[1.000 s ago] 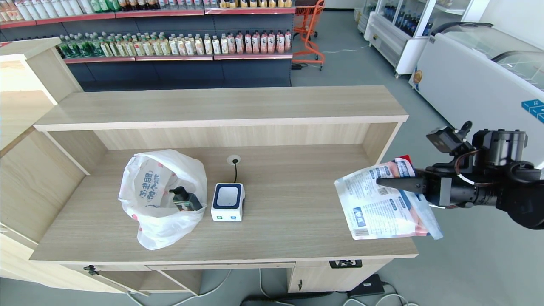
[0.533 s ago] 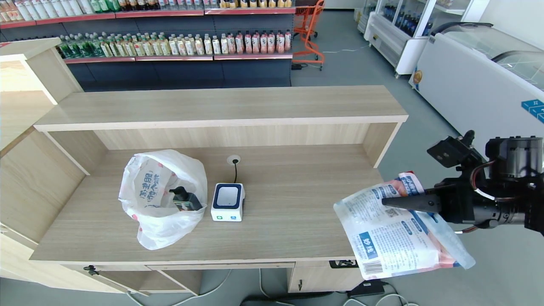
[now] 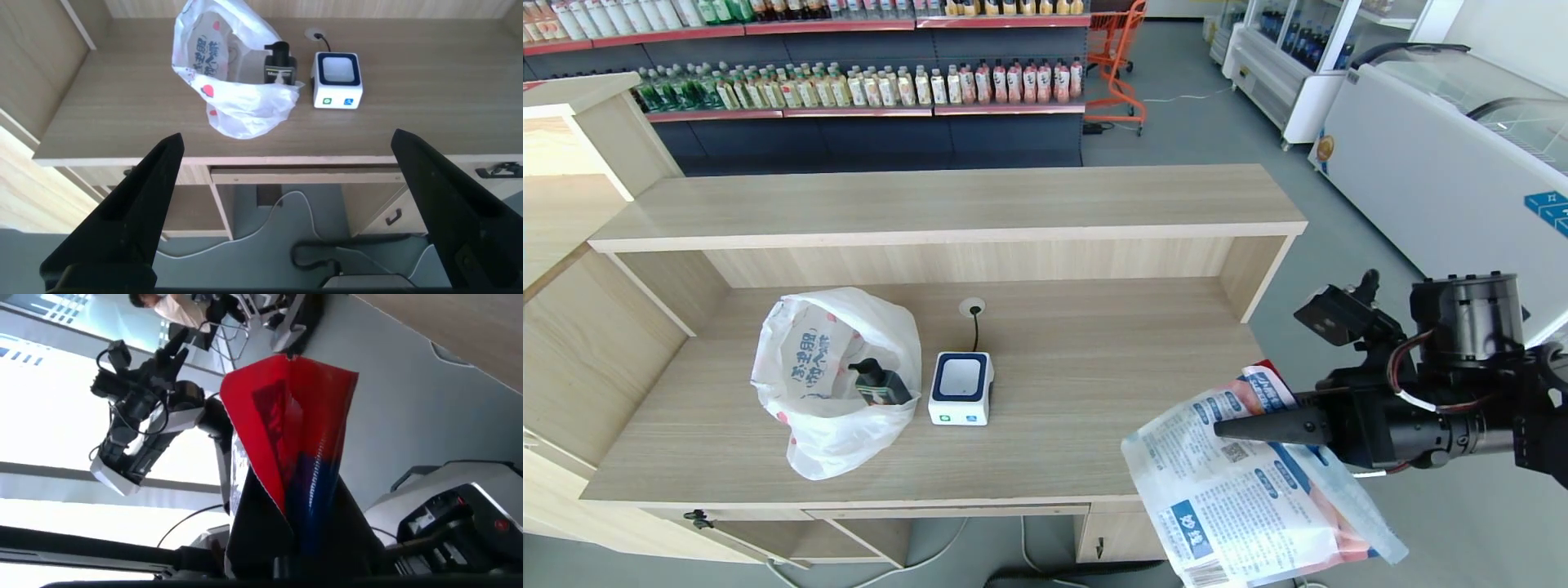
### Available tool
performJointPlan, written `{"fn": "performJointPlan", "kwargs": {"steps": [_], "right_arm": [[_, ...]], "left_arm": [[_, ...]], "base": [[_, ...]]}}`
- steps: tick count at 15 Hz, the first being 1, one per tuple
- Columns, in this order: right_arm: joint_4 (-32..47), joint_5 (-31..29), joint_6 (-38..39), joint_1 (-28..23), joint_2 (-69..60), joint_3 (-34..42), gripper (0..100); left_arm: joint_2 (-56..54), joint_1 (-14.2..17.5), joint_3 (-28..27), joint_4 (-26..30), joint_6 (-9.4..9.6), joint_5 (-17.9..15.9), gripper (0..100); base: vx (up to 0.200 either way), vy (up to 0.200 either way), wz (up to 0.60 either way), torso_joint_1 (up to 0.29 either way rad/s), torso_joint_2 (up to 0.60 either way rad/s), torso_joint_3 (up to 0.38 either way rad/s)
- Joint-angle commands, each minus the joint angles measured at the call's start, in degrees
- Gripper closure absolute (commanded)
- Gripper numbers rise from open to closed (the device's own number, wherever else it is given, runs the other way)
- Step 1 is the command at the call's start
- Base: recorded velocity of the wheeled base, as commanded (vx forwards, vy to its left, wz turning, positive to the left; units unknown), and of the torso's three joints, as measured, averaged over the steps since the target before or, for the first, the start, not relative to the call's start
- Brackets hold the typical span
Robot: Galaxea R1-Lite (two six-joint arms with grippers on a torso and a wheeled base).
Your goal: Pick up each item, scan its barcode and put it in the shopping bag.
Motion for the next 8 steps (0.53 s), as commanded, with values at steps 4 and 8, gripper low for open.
{"fn": "performJointPlan", "kwargs": {"steps": [4, 8], "right_arm": [[-0.11, 0.03, 0.15, 1.65, 1.04, -0.37, 100], [-0.2, -0.05, 0.06, 2.45, 1.48, -0.9, 100]], "left_arm": [[-0.02, 0.0, 0.01, -0.01, -0.03, -0.02, 0], [-0.02, 0.0, 0.01, -0.01, -0.03, -0.02, 0]], "base": [[0.0, 0.0, 0.0, 0.0, 0.0, 0.0], [0.0, 0.0, 0.0, 0.0, 0.0, 0.0]]}}
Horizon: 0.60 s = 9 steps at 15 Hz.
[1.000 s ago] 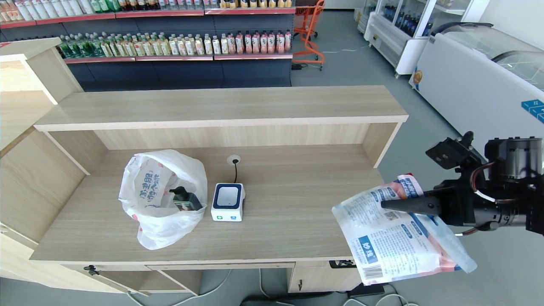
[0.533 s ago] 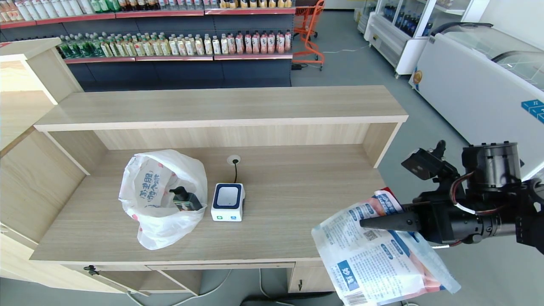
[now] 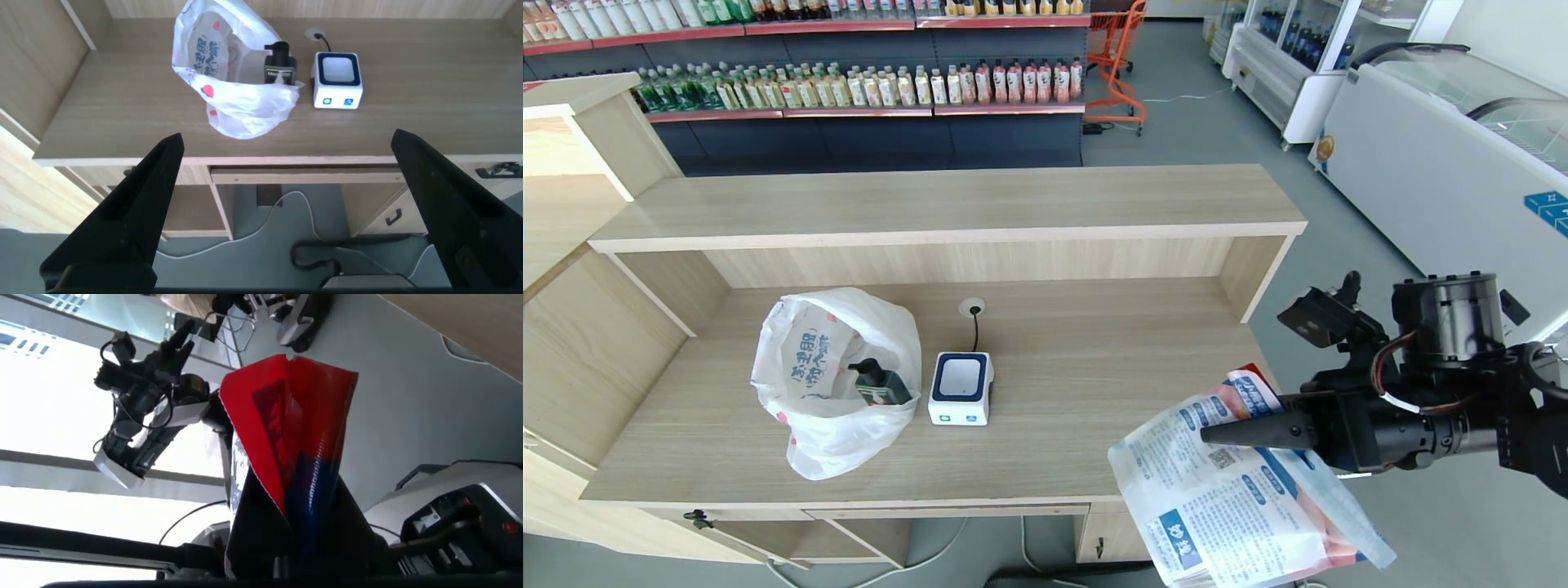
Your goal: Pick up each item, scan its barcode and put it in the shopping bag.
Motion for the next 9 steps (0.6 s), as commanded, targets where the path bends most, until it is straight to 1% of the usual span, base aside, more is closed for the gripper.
{"fn": "performJointPlan", "kwargs": {"steps": [1, 9], "right_arm": [[-0.03, -0.03, -0.04, 0.17, 0.64, -0.07, 100], [-0.12, -0.12, -0.04, 0.52, 1.17, -1.39, 100]], "left_arm": [[-0.02, 0.0, 0.01, -0.01, -0.03, -0.02, 0], [-0.02, 0.0, 0.01, -0.01, -0.03, -0.02, 0]], "base": [[0.0, 0.0, 0.0, 0.0, 0.0, 0.0], [0.0, 0.0, 0.0, 0.0, 0.0, 0.0]]}}
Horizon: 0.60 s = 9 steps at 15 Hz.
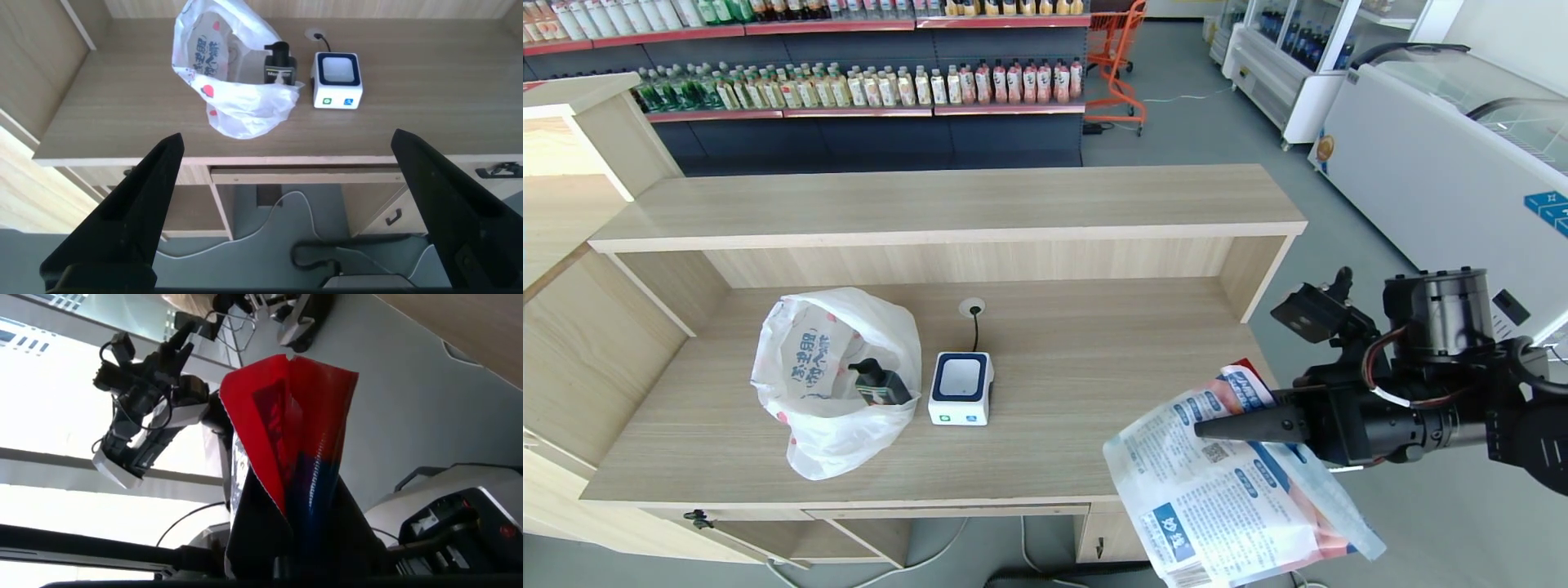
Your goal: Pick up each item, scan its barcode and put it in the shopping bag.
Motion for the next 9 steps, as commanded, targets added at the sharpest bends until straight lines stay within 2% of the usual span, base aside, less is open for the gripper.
{"fn": "performJointPlan", "kwargs": {"steps": [1, 3, 4, 6, 7, 9], "right_arm": [[-0.01, 0.01, 0.01, 0.04, 0.26, -0.07, 100], [-0.45, -0.86, -0.6, -0.22, 0.17, -0.16, 100], [-2.38, -3.24, -3.5, -0.57, -0.36, -0.07, 100], [-5.11, -8.69, -12.73, -3.82, -1.06, 0.45, 100], [-5.2, -13.7, -22.66, -9.1, -2.56, 0.8, 100], [-5.2, -20.29, -34.09, -14.02, -3.52, 1.07, 100]], "left_arm": [[-0.02, 0.0, 0.01, -0.01, -0.02, 0.01, 0], [-0.02, 0.0, 0.01, -0.01, -0.02, 0.01, 0], [-0.02, 0.0, 0.01, -0.01, -0.02, 0.01, 0], [-0.02, 0.0, 0.01, -0.01, -0.02, 0.01, 0], [-0.02, 0.0, 0.01, -0.01, -0.02, 0.01, 0], [-0.02, 0.0, 0.01, -0.01, -0.02, 0.01, 0]], "base": [[0.0, 0.0, 0.0, 0.0, 0.0, 0.0], [0.0, 0.0, 0.0, 0.0, 0.0, 0.0], [0.0, 0.0, 0.0, 0.0, 0.0, 0.0], [0.0, 0.0, 0.0, 0.0, 0.0, 0.0], [0.0, 0.0, 0.0, 0.0, 0.0, 0.0], [0.0, 0.0, 0.0, 0.0, 0.0, 0.0]]}}
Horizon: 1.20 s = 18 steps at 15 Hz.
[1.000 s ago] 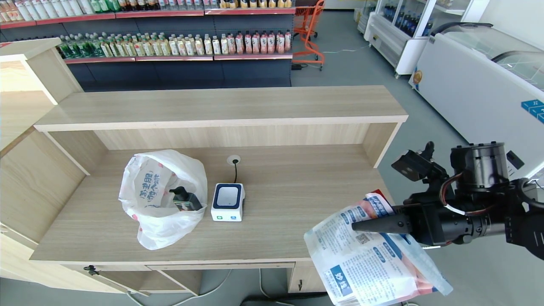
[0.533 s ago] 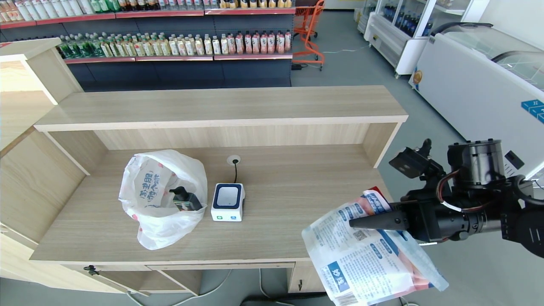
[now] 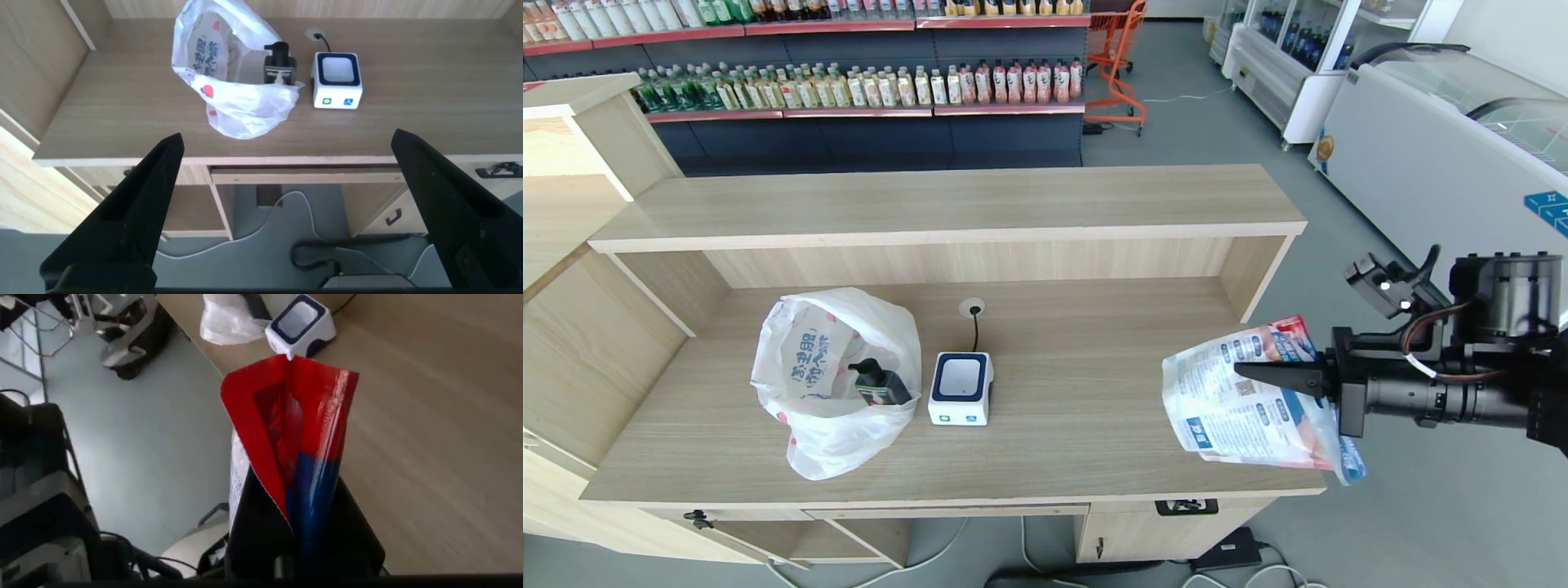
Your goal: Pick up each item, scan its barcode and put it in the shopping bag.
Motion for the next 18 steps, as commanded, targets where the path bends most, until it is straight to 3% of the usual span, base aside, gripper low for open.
{"fn": "performJointPlan", "kwargs": {"steps": [1, 5, 9, 15, 18], "right_arm": [[-0.31, -3.82, -6.23, -5.42, -2.72, 1.33, 100], [-1.28, -8.21, -11.76, -5.94, -6.41, 4.23, 100], [-7.25, -11.55, -11.85, -6.03, -8.52, 11.35, 100], [-8.22, -12.87, -11.68, -6.03, -9.14, 13.9, 100], [-8.22, -12.79, -11.5, -5.94, -8.87, 13.81, 100]], "left_arm": [[-0.02, 0.0, 0.01, -0.01, -0.03, 0.01, 0], [-0.02, 0.0, 0.01, -0.01, -0.03, 0.01, 0], [-0.02, 0.0, 0.01, -0.01, -0.03, 0.01, 0], [-0.02, 0.0, 0.01, -0.01, -0.12, 0.01, 0], [-0.02, 0.0, 0.01, -0.01, -0.12, 0.01, 0]], "base": [[0.0, 0.0, 0.0, 0.0, 0.0, 0.0], [0.0, 0.0, 0.0, 0.0, 0.0, 0.0], [0.0, 0.0, 0.0, 0.0, 0.0, 0.0], [0.0, 0.0, 0.0, 0.0, 0.0, 0.0], [0.0, 0.2, 0.0, 0.004, 0.0, 0.002]]}}
